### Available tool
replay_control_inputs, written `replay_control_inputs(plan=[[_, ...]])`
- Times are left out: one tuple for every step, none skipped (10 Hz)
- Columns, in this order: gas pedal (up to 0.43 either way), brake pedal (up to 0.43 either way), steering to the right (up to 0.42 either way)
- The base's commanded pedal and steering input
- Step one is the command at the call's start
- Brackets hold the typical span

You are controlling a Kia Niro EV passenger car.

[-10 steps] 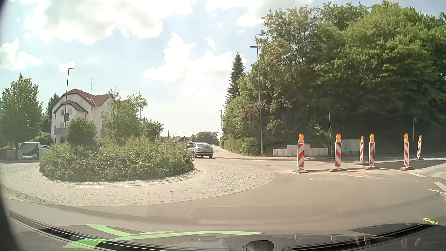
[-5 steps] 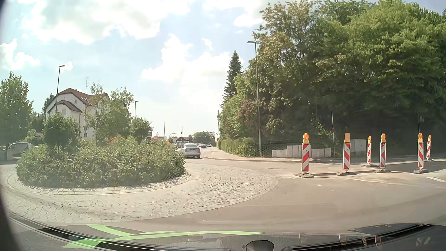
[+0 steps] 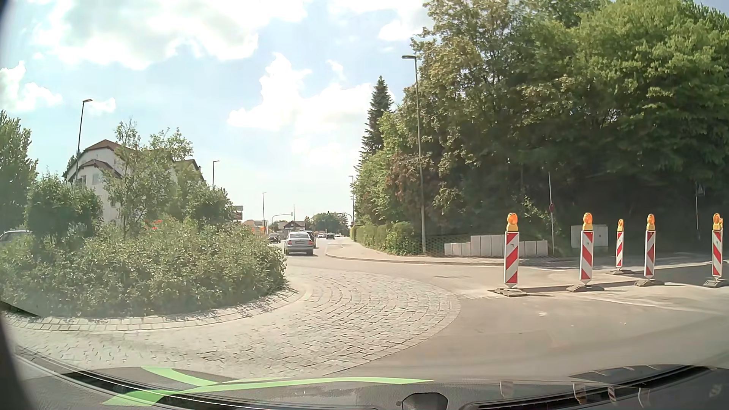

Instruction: Follow the waypoints while adhering to traffic rules and regulations

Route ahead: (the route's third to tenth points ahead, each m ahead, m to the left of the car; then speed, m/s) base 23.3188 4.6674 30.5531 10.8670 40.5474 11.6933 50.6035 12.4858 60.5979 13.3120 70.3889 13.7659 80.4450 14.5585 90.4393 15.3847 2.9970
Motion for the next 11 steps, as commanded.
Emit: replay_control_inputs(plan=[[0.067,0.0,0.018],[0.067,0.0,0.016],[0.067,0.0,0.014],[0.067,0.0,0.006],[0.067,0.0,-0.003],[0.067,0.0,-0.005],[0.067,0.0,-0.005],[0.067,0.0,-0.005],[0.067,0.0,-0.005],[0.067,0.0,-0.005],[0.067,0.0,-0.006]])
